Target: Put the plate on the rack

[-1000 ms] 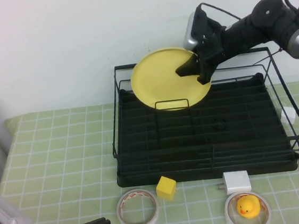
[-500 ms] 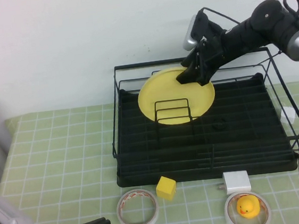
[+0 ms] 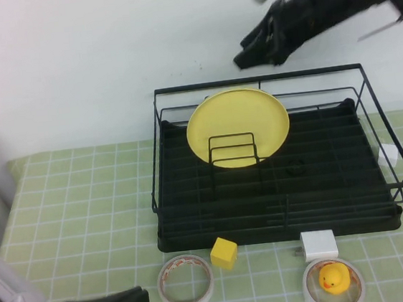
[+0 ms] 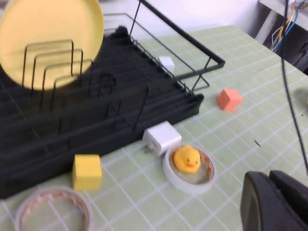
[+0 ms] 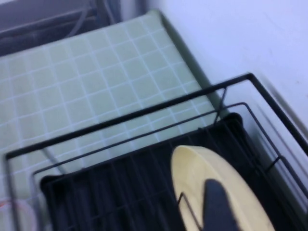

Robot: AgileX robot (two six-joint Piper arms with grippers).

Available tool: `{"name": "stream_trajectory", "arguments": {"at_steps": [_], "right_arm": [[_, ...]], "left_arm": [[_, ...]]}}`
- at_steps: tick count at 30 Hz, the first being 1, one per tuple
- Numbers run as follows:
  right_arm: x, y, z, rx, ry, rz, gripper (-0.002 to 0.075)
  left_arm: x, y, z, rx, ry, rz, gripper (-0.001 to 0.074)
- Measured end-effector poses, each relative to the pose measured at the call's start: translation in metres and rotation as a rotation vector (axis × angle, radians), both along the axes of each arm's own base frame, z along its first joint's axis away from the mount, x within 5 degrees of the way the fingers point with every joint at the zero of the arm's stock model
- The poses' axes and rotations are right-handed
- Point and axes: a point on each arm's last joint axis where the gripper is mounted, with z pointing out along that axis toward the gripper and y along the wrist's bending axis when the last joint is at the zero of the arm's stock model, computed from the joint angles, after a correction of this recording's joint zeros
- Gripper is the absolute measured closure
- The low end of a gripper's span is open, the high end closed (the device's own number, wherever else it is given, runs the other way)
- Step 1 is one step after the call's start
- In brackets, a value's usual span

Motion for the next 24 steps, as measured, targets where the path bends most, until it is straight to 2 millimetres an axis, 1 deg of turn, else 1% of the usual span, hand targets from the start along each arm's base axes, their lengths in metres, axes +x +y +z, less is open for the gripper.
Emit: {"name": "stream_trajectory", "arguments": {"at_steps": [2, 4, 5, 6, 8, 12, 15, 19, 24], "right_arm": [[-0.008, -0.005, 0.022, -0.013, 0.013, -0.015, 0.0421], [-0.016, -0.013, 0.045, -0.004, 0.027, -0.059, 0.0527], [-0.019, -0.018, 0.056, 0.005, 0.031, -0.087, 0.0592], [-0.022, -0.022, 0.067, 0.017, 0.031, -0.11, 0.0638], [-0.029, -0.026, 0.087, 0.04, 0.028, -0.143, 0.0683], [-0.051, -0.031, 0.129, 0.078, -0.022, -0.167, 0.0713], [-0.07, -0.028, 0.16, 0.098, -0.089, -0.145, 0.0714], [-0.096, -0.017, 0.19, 0.105, -0.175, -0.091, 0.0714], [-0.136, 0.008, 0.223, 0.074, -0.287, -0.024, 0.0714]], "left_arm": [[0.002, 0.0, 0.007, -0.004, -0.026, 0.003, 0.0736], [0.003, 0.0, 0.016, -0.022, -0.049, 0.013, 0.0736], [0.003, 0.0, 0.021, -0.03, -0.066, 0.02, 0.0736], [0.003, 0.001, 0.024, -0.034, -0.081, 0.029, 0.0736], [0.001, 0.006, 0.029, -0.048, -0.107, 0.072, 0.0736], [-0.004, 0.022, 0.038, -0.102, -0.138, 0.224, 0.0736], [-0.01, 0.035, 0.046, -0.135, -0.191, 0.337, 0.0736], [-0.018, 0.05, 0.052, -0.161, -0.258, 0.447, 0.0736], [-0.022, 0.069, 0.055, -0.167, -0.29, 0.627, 0.0736]]}}
